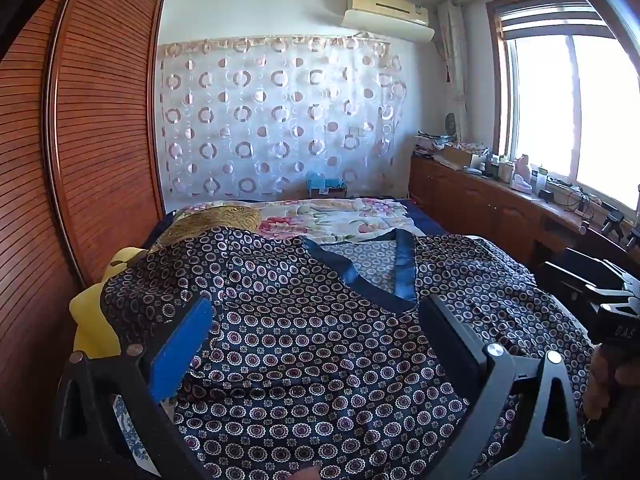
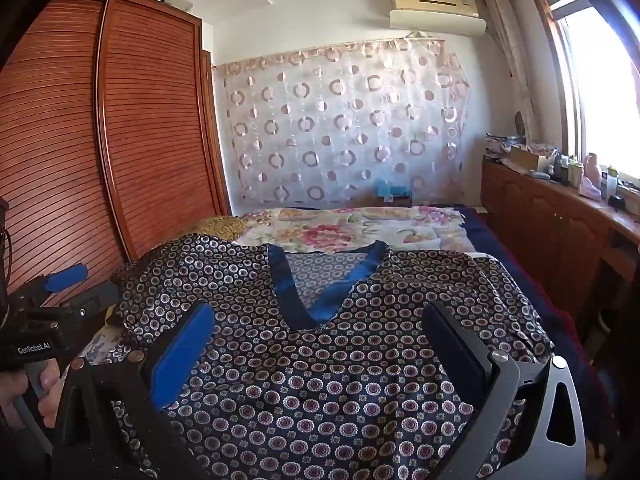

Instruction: Fold small clothes

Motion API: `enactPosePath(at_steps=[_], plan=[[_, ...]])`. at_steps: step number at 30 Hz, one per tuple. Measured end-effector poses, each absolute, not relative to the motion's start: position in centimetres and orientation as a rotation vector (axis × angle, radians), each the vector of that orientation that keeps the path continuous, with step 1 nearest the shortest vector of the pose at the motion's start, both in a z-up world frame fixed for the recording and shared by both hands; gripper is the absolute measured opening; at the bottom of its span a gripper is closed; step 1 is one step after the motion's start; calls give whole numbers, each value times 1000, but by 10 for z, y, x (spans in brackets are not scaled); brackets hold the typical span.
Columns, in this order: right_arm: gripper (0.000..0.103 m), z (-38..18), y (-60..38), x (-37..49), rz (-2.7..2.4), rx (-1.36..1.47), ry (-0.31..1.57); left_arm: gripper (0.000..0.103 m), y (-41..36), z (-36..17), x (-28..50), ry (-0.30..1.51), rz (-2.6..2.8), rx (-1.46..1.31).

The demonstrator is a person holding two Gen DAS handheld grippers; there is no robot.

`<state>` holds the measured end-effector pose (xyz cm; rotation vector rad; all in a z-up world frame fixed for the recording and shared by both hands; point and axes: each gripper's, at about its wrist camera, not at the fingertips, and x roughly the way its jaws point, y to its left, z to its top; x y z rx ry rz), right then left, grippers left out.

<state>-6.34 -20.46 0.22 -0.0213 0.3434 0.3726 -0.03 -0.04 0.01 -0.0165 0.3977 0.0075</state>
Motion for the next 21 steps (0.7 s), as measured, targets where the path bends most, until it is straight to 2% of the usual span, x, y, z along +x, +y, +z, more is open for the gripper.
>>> enactPosePath(at_steps=[21], plan=[[103, 2, -204, -65, 375, -19, 339, 103, 2, 2, -3, 394, 6, -31]])
